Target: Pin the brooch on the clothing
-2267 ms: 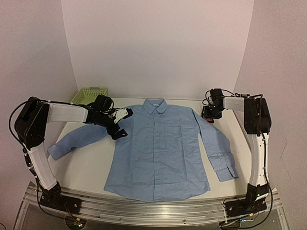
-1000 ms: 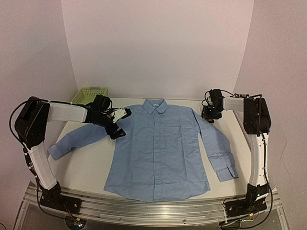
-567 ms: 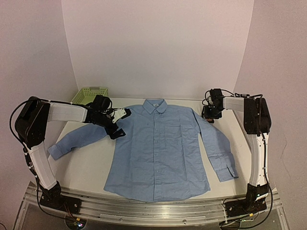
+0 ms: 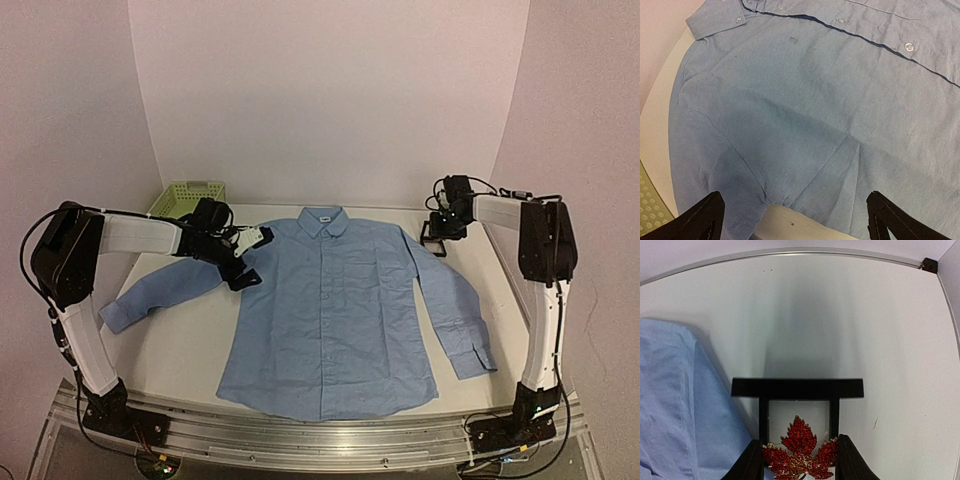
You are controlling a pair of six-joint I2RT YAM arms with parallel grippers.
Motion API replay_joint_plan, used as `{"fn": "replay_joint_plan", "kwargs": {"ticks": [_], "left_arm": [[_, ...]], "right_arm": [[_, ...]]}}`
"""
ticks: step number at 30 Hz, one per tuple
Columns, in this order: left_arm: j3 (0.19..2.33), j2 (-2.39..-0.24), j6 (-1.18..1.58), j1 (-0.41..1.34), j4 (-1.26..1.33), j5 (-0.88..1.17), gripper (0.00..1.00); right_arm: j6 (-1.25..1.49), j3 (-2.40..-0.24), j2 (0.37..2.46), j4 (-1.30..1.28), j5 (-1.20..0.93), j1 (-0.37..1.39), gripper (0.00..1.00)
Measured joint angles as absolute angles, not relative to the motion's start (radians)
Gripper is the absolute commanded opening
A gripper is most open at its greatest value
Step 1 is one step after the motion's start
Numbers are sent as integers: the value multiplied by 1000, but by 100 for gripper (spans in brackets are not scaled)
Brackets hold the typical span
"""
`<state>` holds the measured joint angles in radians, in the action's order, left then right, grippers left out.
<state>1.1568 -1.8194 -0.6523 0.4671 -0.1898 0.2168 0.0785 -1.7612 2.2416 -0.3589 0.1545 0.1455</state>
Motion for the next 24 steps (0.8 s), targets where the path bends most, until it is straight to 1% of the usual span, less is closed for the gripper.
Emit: {"fn": "replay_joint_plan", "kwargs": {"ticks": [4, 9, 14, 19, 22, 24], "left_arm": [[1156, -1813, -682, 465, -189, 261, 99], [1135, -1753, -781, 451, -154, 411, 99], [1145, -1691, -961, 431, -131, 617, 97], [1220, -1687, -1154, 427, -160, 794, 95], [1255, -1687, -1253, 430, -150, 885, 92], [1263, -1687, -1321, 438, -142, 930, 86]], "right_arm": [[66, -1666, 2157, -361, 99, 148, 30], [-2, -1544, 1987, -377, -34, 187, 28], [-74, -1519, 1843, -370, -188, 324, 28], [-97, -1519, 1776, -360, -298, 466, 26], [-105, -1519, 1766, -361, -338, 515, 25], [-108, -1520, 1765, -362, -366, 551, 25]]}}
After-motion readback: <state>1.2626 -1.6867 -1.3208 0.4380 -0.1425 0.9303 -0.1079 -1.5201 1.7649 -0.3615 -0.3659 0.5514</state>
